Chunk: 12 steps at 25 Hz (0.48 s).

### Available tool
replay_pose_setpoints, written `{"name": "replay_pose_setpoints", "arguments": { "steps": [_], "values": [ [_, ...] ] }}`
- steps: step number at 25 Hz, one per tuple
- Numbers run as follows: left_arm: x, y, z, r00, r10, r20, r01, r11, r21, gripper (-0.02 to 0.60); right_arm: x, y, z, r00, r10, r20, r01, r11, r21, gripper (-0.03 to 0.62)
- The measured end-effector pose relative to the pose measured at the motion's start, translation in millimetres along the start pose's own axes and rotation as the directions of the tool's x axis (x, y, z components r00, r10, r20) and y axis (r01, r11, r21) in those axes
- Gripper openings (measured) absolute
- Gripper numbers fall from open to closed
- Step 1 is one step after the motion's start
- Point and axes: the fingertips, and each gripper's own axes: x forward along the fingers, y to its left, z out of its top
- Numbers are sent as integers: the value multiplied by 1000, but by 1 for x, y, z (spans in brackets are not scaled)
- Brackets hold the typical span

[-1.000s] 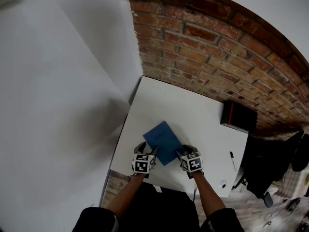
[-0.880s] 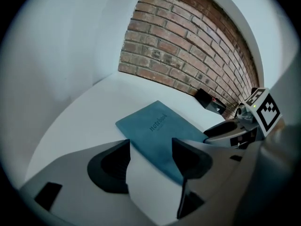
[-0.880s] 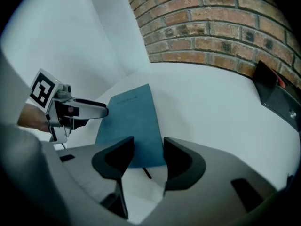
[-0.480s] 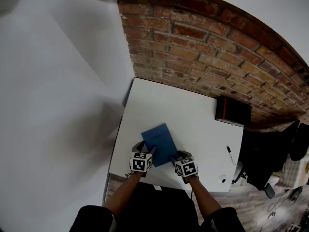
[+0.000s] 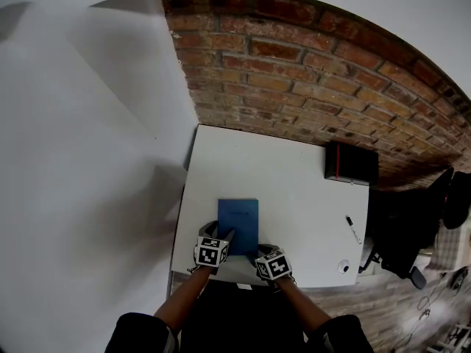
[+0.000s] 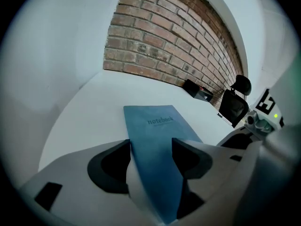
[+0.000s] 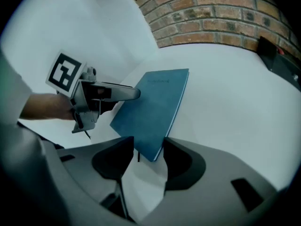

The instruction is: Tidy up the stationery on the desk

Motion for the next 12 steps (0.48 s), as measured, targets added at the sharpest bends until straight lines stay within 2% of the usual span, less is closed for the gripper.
{"name": "replay_pose_setpoints", "arguments": {
  "steps": [2,4,12],
  "values": [
    [-2,1,-3,1000,-3,-5,3,1000,12,268,1,6,0,999,40,-4,-39,998,47,213],
    [-3,3,-2,1000,-3,-1,3,1000,16,268,3,13,1,998,64,-14,-63,997,52,213],
    [-9,11,-5,1000,-16,-3,16,999,43,268,14,34,-2,996,85,-25,-84,995,53,212]
  ]
}}
